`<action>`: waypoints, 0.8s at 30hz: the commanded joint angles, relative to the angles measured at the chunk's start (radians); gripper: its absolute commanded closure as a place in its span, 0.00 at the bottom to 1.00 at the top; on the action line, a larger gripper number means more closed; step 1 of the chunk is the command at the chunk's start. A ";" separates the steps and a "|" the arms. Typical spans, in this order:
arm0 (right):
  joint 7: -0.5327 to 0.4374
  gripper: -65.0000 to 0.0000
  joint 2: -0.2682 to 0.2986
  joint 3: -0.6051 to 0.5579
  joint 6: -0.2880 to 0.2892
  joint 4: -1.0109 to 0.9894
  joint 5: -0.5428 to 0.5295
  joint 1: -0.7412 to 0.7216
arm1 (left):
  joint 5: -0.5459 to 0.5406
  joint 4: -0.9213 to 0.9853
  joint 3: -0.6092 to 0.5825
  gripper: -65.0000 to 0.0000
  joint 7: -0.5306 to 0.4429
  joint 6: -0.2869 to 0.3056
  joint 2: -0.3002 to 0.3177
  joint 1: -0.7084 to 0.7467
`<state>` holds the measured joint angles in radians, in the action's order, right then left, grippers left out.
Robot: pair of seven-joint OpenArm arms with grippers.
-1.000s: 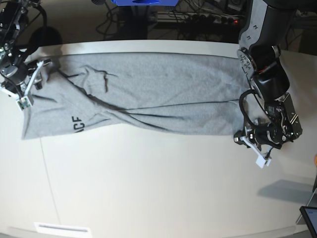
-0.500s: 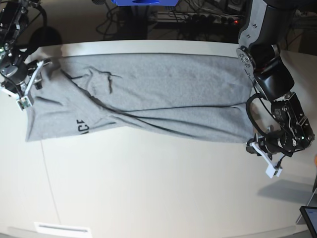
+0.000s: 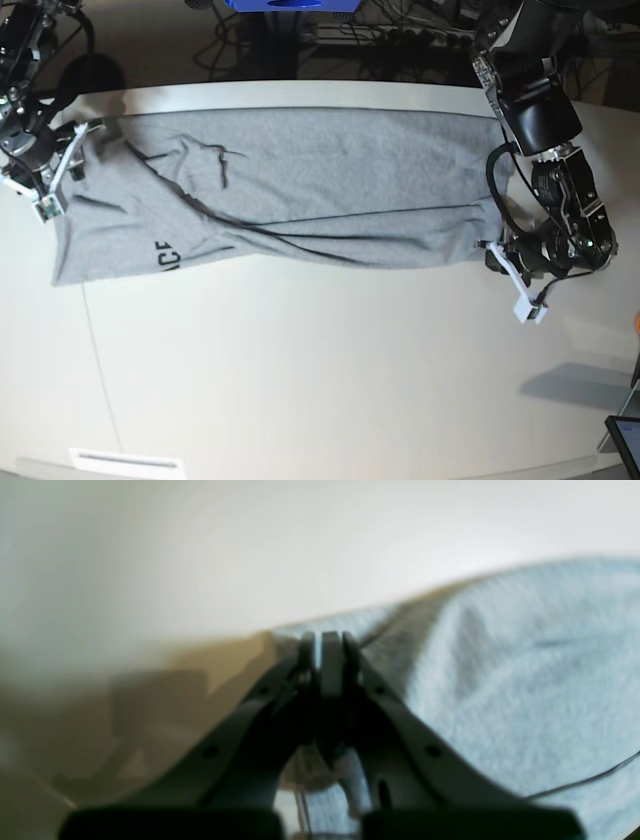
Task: Fold the T-shirt properly
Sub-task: 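Drag the held side edge with the left gripper toward the collar edge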
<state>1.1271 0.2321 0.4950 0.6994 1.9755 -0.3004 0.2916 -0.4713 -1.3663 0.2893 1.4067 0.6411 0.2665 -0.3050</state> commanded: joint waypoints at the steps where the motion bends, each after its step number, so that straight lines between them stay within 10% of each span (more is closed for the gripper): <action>1: -0.012 0.67 0.016 0.004 -0.001 0.014 -0.006 -0.004 | -0.007 -0.040 -0.009 1.00 -0.010 0.006 0.017 -0.010; 24: -0.012 0.67 0.008 0.004 -0.001 0.011 -0.006 -0.005 | -0.007 -0.463 -0.256 1.00 -0.010 0.057 0.087 0.284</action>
<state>1.1271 0.2295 0.4950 0.6994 1.9736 -0.3004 0.2916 -0.4690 -1.8099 0.0296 1.4052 0.6933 0.3424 -0.0067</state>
